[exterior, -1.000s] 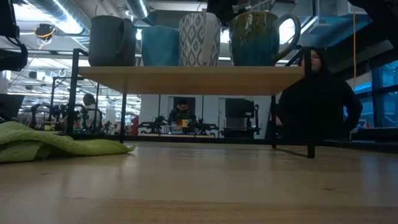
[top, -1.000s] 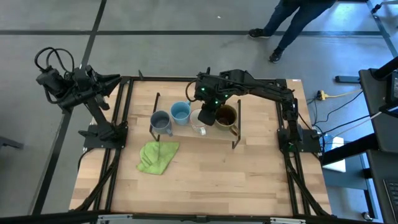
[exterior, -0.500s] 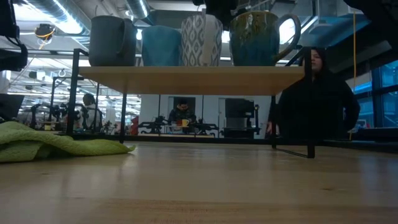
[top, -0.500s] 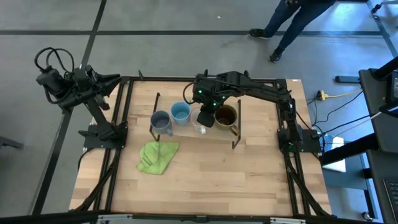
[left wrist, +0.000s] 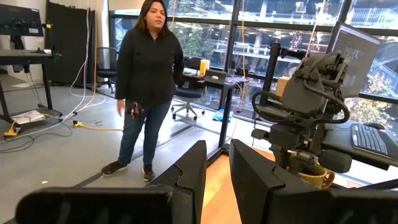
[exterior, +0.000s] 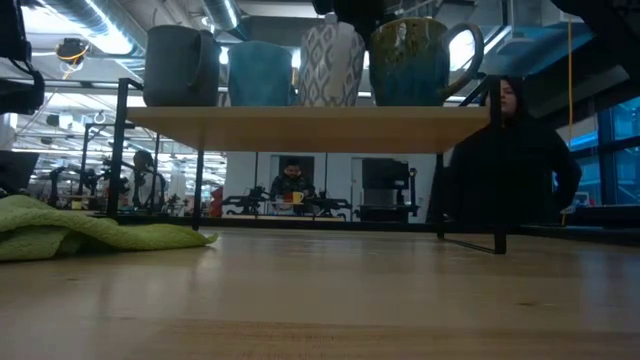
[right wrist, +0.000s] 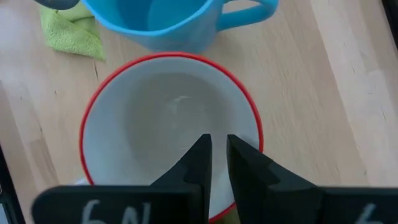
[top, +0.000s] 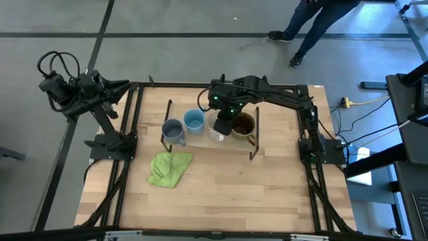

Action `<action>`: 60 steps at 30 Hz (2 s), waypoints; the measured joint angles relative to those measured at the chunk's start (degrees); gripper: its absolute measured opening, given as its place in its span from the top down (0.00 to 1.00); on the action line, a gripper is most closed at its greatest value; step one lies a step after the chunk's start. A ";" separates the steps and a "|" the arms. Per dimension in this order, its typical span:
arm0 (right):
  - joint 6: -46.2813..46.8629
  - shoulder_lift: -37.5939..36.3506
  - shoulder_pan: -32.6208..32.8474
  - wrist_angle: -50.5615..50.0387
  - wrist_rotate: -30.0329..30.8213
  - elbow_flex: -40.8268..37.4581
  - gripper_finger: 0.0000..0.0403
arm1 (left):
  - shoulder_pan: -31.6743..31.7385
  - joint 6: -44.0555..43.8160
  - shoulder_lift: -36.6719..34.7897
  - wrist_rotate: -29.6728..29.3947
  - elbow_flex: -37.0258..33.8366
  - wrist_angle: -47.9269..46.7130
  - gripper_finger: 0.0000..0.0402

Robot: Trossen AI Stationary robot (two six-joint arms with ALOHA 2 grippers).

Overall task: Stack small to large cups/mugs on shelf
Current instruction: Adjust the mugs on the shelf

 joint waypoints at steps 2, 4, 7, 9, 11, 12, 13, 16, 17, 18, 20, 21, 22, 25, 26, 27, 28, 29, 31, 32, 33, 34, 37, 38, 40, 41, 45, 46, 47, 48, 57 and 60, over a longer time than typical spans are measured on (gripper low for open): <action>0.02 0.00 0.03 0.17 0.00 0.00 0.87 | 0.01 0.00 -0.01 0.00 0.00 0.00 0.83; 0.02 0.01 0.07 0.45 -0.08 0.00 0.87 | -0.01 0.00 -0.01 0.00 0.00 0.00 0.83; 0.26 0.02 0.00 0.89 -1.56 0.15 0.87 | -0.02 0.00 -0.01 0.00 0.00 0.00 0.83; 0.28 0.02 0.00 1.04 -2.66 0.65 0.87 | 0.01 0.00 0.00 0.00 0.00 0.00 0.83; 0.35 0.02 0.00 1.83 -3.71 1.20 0.87 | 0.01 0.01 -0.01 0.00 0.00 -0.01 0.83; 0.60 0.02 0.03 2.27 -4.02 1.27 0.87 | -0.01 0.00 -0.01 0.00 0.00 -0.02 0.83; 0.98 0.02 0.04 2.49 -4.09 1.27 0.87 | 0.00 0.00 -0.01 0.00 0.00 0.00 0.83; 1.44 -0.16 0.04 2.75 -5.95 1.26 0.87 | 0.01 -0.02 -0.01 0.00 0.00 -0.01 0.83; 1.44 -0.28 0.04 3.10 -6.35 1.26 0.87 | 0.01 -0.02 -0.01 0.00 0.00 -0.02 0.83; 1.46 -0.44 0.04 3.37 -6.50 1.27 0.87 | 0.01 -0.02 -0.01 0.00 0.00 -0.02 0.83; 1.49 -0.71 0.04 3.75 -6.56 1.27 0.87 | 0.01 -0.03 -0.01 0.00 0.00 -0.02 0.83; 1.64 -0.82 0.04 4.67 -6.58 1.27 0.87 | 0.01 -0.03 -0.01 0.00 0.00 -0.01 0.83; 1.83 -1.06 0.04 5.56 -6.58 1.27 0.87 | -0.02 -0.04 -0.01 0.00 0.00 -0.02 0.83; 1.84 -1.91 0.04 6.54 -5.24 1.28 0.87 | 0.01 -0.07 -0.01 0.00 0.00 -0.02 0.83; 1.79 -2.14 0.04 6.34 -4.25 1.33 0.87 | -0.01 -0.08 -0.01 0.00 0.00 -0.04 0.83; 1.77 -2.27 0.04 5.76 -3.41 1.33 0.87 | 0.00 -0.19 -0.01 0.00 0.00 -0.02 0.83; 1.63 -2.27 0.04 5.14 -2.67 1.33 0.87 | 0.01 -0.24 -0.01 0.00 0.00 -0.02 0.83; 1.38 -2.27 0.04 4.70 -1.63 1.33 0.87 | -0.01 -0.33 -0.01 0.00 0.00 -0.02 0.83; 0.21 -2.27 0.04 3.70 0.52 1.33 0.87 | 0.01 -0.42 -0.01 0.00 0.00 -0.02 0.83; -0.02 -2.27 0.04 3.10 0.91 1.33 0.87 | 0.01 -0.44 -0.01 0.00 0.00 -0.02 0.83; -0.19 -2.27 0.02 2.66 0.92 1.33 0.87 | 0.00 -0.44 -0.01 0.00 0.00 -0.02 0.83; -0.26 -2.27 0.02 2.09 1.11 1.32 0.87 | 0.00 -0.44 -0.01 0.00 0.00 -0.02 0.83; -1.11 -2.27 0.02 2.03 2.49 1.29 0.87 | 0.01 -0.44 -0.01 0.00 0.00 -0.02 0.83; -1.13 -2.27 0.02 2.01 2.49 1.29 0.87 | 0.01 -0.44 -0.01 0.00 0.00 -0.02 0.83; -1.18 -2.27 0.02 1.71 2.49 1.29 0.87 | 0.00 -0.44 -0.01 0.00 0.00 -0.02 0.83; -1.22 -2.27 0.02 1.38 2.49 1.29 0.86 | 0.01 -0.44 -0.01 0.00 0.00 -0.02 0.83; -1.03 -2.25 0.02 0.63 1.77 1.29 0.81 | 0.01 -0.44 -0.01 0.00 0.00 -0.02 0.83; -0.97 -2.25 0.02 0.53 1.77 1.29 0.79 | 0.00 -0.44 -0.01 0.00 0.00 -0.02 0.83; -0.74 -2.25 0.02 0.39 1.77 1.29 0.77 | 0.00 -0.44 -0.01 0.00 0.00 -0.02 0.83; -0.46 -2.25 0.04 0.17 1.77 1.29 0.75 | -0.02 -0.44 -0.01 0.00 0.00 -0.02 0.83; 0.09 -2.23 0.04 -0.43 2.25 1.29 0.63 | 0.00 -0.44 0.00 0.00 0.00 -0.02 0.83; 0.03 -2.23 0.02 -0.34 2.38 1.19 0.63 | 0.01 -0.44 0.00 0.00 0.00 -0.02 0.83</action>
